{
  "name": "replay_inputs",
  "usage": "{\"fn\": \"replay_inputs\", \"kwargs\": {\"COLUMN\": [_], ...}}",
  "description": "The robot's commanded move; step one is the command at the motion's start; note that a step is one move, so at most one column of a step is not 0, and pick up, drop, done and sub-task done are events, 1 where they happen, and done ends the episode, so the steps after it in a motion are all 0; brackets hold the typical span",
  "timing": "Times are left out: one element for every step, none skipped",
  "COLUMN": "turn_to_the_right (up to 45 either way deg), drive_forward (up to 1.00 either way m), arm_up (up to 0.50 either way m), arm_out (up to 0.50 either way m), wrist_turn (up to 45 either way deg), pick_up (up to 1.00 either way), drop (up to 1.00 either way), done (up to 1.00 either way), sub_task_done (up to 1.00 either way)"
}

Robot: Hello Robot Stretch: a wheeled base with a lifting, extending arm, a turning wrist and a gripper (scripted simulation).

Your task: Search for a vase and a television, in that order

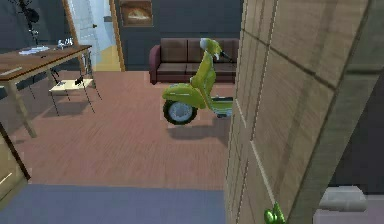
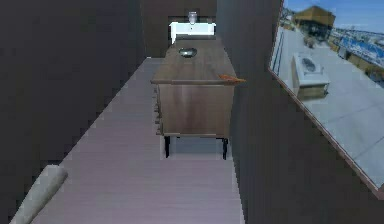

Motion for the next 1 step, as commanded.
{"fn": "replay_inputs", "kwargs": {"turn_to_the_right": [6.0], "drive_forward": [0.00], "arm_up": [0.00], "arm_out": [0.00], "wrist_turn": [0.0], "pick_up": [0.00], "drop": [0.00], "done": [0.00], "sub_task_done": [0.00]}}
